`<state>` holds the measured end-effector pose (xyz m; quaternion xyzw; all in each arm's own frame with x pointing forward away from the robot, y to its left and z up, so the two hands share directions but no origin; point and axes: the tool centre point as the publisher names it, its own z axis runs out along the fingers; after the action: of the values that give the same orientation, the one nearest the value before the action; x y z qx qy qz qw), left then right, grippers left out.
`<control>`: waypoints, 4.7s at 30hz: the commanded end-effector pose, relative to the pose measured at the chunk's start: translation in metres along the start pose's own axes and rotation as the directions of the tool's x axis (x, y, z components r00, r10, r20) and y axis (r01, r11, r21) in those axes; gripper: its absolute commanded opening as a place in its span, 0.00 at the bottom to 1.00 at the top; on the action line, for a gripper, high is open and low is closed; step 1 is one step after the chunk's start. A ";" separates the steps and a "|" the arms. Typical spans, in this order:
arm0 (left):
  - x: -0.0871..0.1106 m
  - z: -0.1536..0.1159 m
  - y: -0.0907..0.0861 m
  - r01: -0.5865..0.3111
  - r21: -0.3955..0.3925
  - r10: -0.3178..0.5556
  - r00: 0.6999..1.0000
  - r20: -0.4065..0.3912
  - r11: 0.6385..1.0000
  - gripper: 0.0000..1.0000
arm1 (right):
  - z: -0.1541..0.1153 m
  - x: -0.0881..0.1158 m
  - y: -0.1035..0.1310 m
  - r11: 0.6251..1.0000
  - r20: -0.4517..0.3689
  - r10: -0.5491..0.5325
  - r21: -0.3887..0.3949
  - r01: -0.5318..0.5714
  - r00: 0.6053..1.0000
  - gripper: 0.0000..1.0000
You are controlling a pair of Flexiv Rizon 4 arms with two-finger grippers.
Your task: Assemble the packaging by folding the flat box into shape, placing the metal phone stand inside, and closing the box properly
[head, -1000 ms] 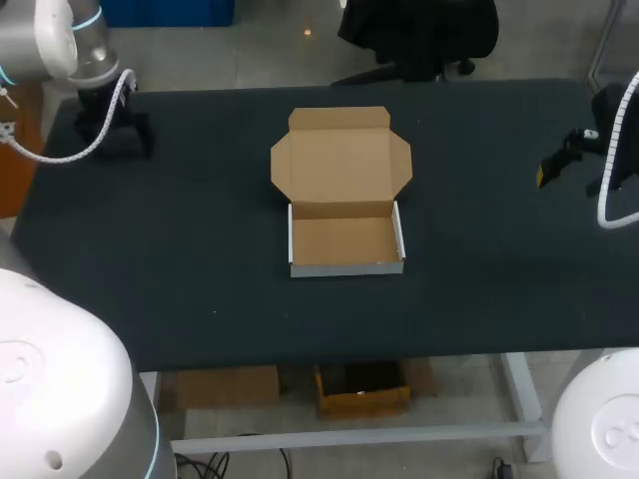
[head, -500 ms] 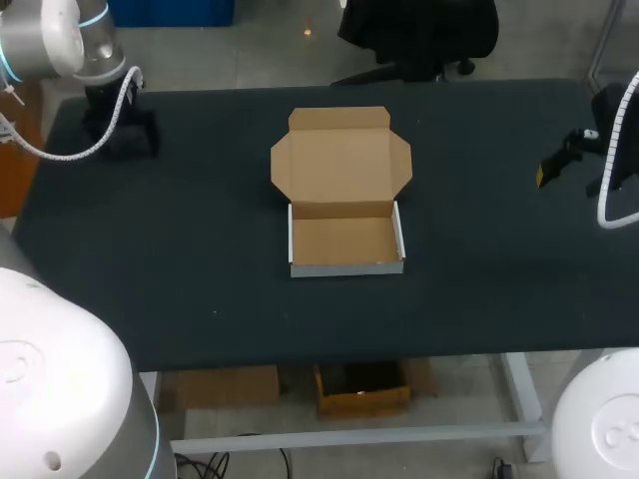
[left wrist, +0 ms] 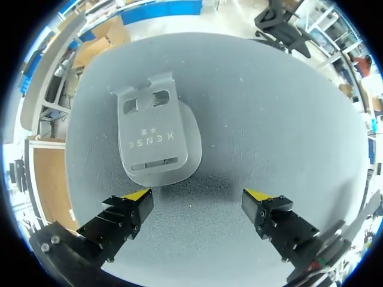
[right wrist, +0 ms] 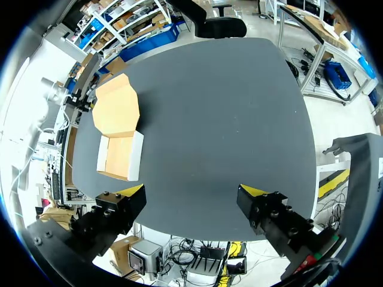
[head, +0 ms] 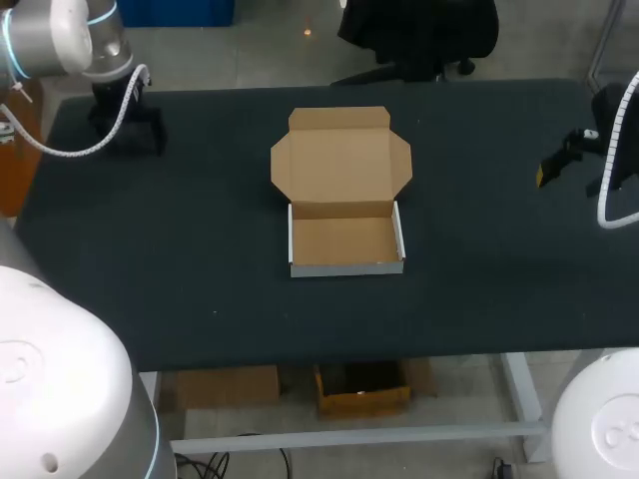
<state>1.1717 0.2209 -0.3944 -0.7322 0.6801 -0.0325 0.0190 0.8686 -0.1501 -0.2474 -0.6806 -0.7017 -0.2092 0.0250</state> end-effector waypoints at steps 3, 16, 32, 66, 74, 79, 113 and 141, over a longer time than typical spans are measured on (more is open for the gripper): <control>0.000 0.003 -0.012 0.001 -0.013 -0.001 1.000 0.003 1.000 1.00 | -0.002 0.000 0.000 1.000 -0.002 0.000 0.007 0.000 1.000 1.00; -0.001 0.002 -0.011 0.019 -0.003 -0.019 1.000 0.002 1.000 1.00 | -0.002 0.000 0.000 1.000 -0.002 0.000 0.007 0.000 1.000 1.00; -0.015 -0.006 0.013 0.069 -0.008 -0.069 0.997 -0.024 0.998 1.00 | -0.002 0.000 0.000 1.000 -0.002 0.000 0.007 0.000 1.000 1.00; -0.022 -0.001 0.007 0.087 -0.015 -0.087 0.996 0.000 0.996 1.00 | -0.002 0.000 0.000 1.000 -0.002 0.000 0.007 0.000 1.000 1.00; -0.023 0.001 0.000 0.091 -0.016 -0.091 0.996 0.002 0.996 1.00 | -0.002 0.000 0.000 1.000 -0.002 0.000 0.007 0.000 1.000 1.00; -0.024 0.002 -0.007 0.093 -0.013 -0.093 0.996 0.002 0.996 1.00 | -0.002 0.000 0.000 1.000 -0.002 0.000 0.007 0.000 1.000 1.00; -0.031 0.006 -0.035 0.085 -0.005 -0.085 0.996 0.000 0.996 1.00 | -0.002 0.000 0.000 1.000 -0.002 0.000 0.007 0.000 1.000 1.00; -0.032 0.006 -0.053 0.092 0.006 -0.092 0.996 0.001 0.996 1.00 | -0.002 0.000 0.000 1.000 -0.002 0.000 0.007 0.000 1.000 1.00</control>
<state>1.2111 0.2549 -0.3932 -0.7622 0.6450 -0.0456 0.0318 0.8691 -0.1497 -0.2476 -0.6811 -0.7015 -0.2083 0.0246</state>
